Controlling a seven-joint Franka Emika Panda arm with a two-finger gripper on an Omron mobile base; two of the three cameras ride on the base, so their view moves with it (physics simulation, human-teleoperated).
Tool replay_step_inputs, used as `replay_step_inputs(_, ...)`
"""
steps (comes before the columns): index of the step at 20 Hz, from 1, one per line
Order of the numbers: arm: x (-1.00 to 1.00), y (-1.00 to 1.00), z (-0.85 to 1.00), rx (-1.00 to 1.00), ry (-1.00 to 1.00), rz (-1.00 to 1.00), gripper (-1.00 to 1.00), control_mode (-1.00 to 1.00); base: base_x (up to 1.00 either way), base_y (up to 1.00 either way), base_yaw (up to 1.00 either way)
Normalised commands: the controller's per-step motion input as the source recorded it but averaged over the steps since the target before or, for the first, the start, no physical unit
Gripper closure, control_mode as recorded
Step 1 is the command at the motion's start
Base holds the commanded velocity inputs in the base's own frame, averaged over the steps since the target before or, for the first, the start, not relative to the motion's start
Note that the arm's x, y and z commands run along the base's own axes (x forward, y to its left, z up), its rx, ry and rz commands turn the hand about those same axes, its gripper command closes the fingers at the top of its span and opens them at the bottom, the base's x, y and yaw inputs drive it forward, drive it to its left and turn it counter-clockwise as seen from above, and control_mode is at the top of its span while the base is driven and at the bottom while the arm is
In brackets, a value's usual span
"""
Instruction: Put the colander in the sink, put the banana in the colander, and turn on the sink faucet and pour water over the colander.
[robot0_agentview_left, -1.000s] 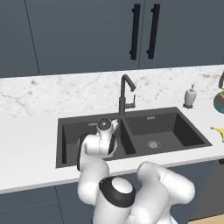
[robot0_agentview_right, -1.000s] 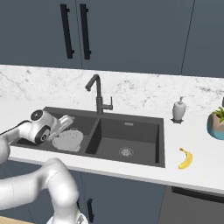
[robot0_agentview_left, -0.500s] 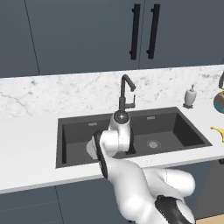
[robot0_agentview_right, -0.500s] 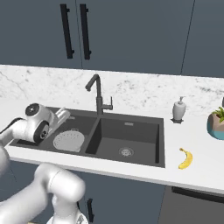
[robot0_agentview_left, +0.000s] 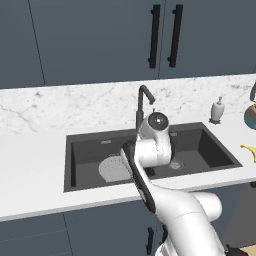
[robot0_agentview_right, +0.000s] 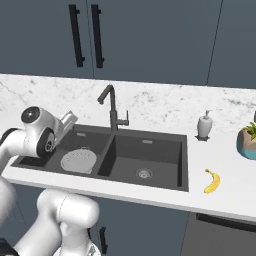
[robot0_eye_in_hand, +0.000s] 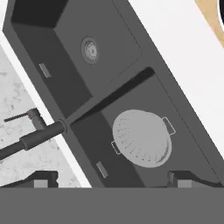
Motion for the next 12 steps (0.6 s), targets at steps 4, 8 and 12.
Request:
replay_step_inputs(4, -0.56, -0.34, 0.88, 0.00, 0.15, -0.05, -1.00, -1.00, 0.00, 0.00, 0.00)
replay_step_inputs(8, -0.66, -0.74, 0.39, 0.03, 0.21, -0.17, -1.00, -1.00, 0.00, 0.00, 0.00)
replay_step_inputs(12, -0.65, -0.94, 0.11, 0.06, 0.19, -0.25, -1.00, -1.00, 0.00, 0.00, 0.00)
